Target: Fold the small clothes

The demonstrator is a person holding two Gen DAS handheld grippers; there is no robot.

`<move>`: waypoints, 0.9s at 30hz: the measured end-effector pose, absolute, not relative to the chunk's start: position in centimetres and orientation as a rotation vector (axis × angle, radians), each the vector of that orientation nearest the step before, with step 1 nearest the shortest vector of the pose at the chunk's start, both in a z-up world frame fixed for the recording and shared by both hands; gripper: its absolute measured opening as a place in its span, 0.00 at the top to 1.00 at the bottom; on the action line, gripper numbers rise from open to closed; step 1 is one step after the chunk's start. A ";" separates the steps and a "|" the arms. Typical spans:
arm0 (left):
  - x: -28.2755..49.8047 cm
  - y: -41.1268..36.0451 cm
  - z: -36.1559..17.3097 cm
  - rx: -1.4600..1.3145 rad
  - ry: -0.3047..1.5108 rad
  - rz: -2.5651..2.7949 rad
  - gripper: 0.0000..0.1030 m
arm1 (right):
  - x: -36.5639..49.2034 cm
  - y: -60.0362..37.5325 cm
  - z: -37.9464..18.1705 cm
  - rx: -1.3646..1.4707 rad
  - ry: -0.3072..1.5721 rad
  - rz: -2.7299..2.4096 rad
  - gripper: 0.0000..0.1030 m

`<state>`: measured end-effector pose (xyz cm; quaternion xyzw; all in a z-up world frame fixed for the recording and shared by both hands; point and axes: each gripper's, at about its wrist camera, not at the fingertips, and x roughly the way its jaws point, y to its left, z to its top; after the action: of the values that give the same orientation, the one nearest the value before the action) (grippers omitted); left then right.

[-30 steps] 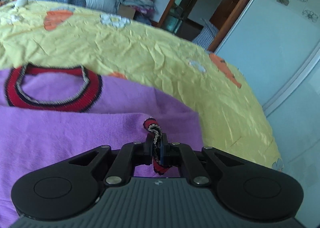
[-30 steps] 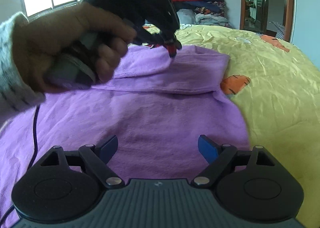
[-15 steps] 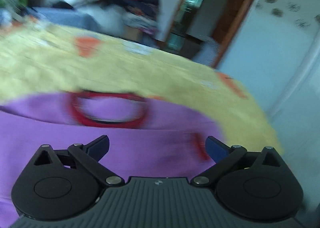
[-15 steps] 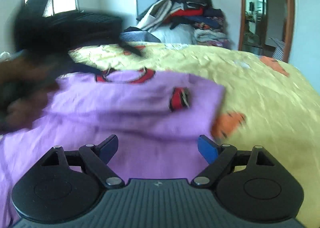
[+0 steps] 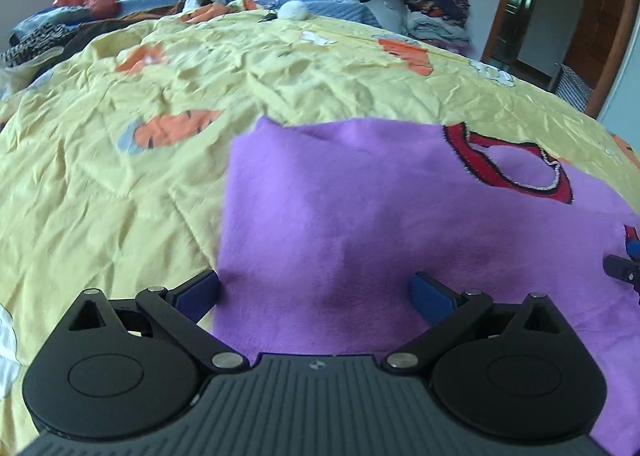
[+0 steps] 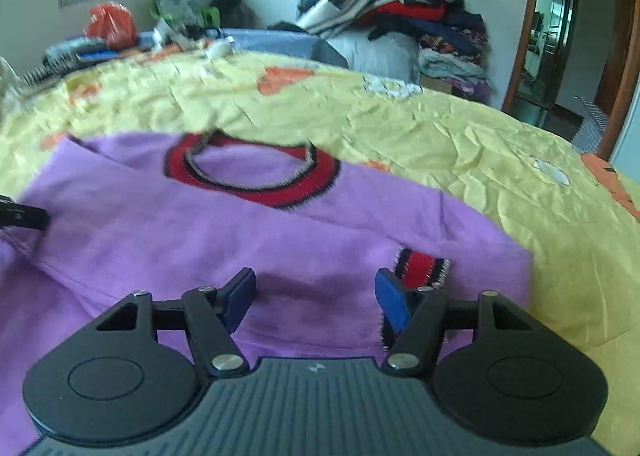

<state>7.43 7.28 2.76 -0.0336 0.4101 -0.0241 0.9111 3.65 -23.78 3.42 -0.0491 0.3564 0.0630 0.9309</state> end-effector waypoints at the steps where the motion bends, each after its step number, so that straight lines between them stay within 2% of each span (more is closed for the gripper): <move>1: 7.3 7.4 2.7 -0.076 0.841 -0.051 0.02 | 3.9 -24.1 3.1 -0.102 0.739 0.120 0.37; 13: 7.0 7.0 1.6 -0.070 0.805 -0.038 0.00 | 2.9 -25.0 4.0 -0.025 0.717 0.045 0.35; 27: 6.7 7.0 1.7 -0.071 0.806 -0.036 0.00 | 2.0 -24.8 3.5 -0.074 0.738 0.019 0.34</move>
<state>6.71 6.99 1.68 -0.0345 0.3923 -0.0174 0.9190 2.02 -24.78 3.52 -0.0360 0.3605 0.0094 0.9320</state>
